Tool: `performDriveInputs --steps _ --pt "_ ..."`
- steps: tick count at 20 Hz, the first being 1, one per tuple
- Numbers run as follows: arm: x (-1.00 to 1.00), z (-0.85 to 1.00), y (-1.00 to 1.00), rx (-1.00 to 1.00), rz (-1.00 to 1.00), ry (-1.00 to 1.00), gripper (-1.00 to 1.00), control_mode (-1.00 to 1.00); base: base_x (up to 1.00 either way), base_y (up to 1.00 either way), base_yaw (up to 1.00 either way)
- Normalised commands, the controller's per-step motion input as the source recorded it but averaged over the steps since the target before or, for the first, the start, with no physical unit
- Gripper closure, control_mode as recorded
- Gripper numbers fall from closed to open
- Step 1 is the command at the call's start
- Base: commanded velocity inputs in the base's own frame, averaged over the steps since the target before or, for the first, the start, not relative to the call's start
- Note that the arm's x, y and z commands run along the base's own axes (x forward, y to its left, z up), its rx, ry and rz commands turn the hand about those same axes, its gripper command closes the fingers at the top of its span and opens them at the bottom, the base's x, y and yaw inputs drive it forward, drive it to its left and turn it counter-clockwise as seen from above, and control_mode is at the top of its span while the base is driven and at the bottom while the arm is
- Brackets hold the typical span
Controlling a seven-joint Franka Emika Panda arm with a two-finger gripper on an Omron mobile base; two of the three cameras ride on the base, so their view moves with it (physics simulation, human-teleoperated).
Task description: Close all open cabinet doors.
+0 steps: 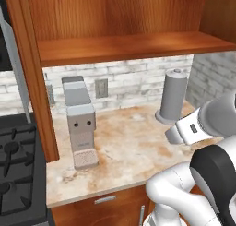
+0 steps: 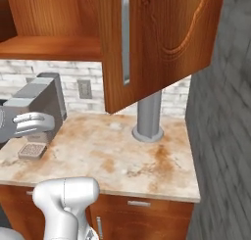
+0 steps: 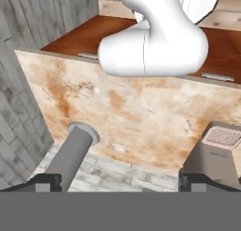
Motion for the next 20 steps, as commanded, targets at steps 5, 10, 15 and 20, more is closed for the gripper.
performDriveInputs --steps 5,10,15,20 --pt "0.0 0.0 0.0 0.0 0.0 0.0 -1.0 1.0 0.37 0.0 0.17" --pt "0.0 0.0 0.0 0.0 0.0 0.0 -1.0 1.0 0.04 0.0 0.23" --pt "0.0 0.0 0.0 0.0 0.0 0.0 -1.0 1.0 -0.16 0.0 0.26" --pt "0.0 0.0 0.0 0.0 0.0 0.0 -1.0 1.0 -0.15 0.04 0.17"
